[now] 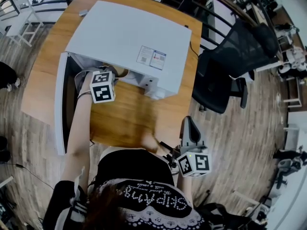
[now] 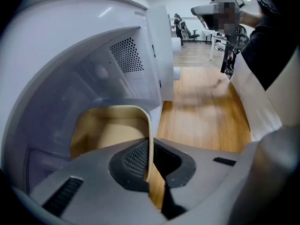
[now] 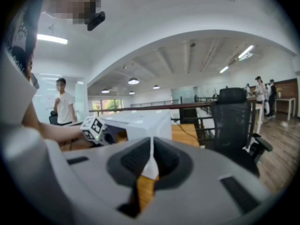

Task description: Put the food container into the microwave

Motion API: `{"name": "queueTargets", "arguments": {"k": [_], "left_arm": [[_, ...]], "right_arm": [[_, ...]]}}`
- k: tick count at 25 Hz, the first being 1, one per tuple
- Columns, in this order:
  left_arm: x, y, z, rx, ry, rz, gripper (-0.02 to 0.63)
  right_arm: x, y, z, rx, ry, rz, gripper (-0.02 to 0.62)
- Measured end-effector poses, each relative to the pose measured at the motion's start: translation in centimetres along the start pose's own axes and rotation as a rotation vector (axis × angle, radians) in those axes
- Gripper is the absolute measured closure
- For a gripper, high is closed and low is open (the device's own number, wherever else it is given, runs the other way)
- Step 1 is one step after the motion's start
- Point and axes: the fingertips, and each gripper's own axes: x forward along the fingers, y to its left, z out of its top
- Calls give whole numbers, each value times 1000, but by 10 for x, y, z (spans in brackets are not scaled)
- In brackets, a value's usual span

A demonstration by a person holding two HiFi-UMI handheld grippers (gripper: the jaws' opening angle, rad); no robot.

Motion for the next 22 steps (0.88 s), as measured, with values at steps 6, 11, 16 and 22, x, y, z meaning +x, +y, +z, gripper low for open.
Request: {"name": "queueTargets", "arguments": {"k": [6, 11, 16, 22], "left_arm": [[7, 8, -7, -11, 17, 12, 571], [13, 12, -8, -18, 19, 19, 571], [20, 16, -7, -14, 17, 21, 571], [25, 17, -11, -11, 29, 17, 571]], "right_arm": [[-1, -2, 0, 2, 6, -12, 557], [0, -1, -2, 4, 10, -12, 557], [3, 2, -2, 4, 12, -7, 557], [3, 2, -2, 5, 12, -8, 557]]}}
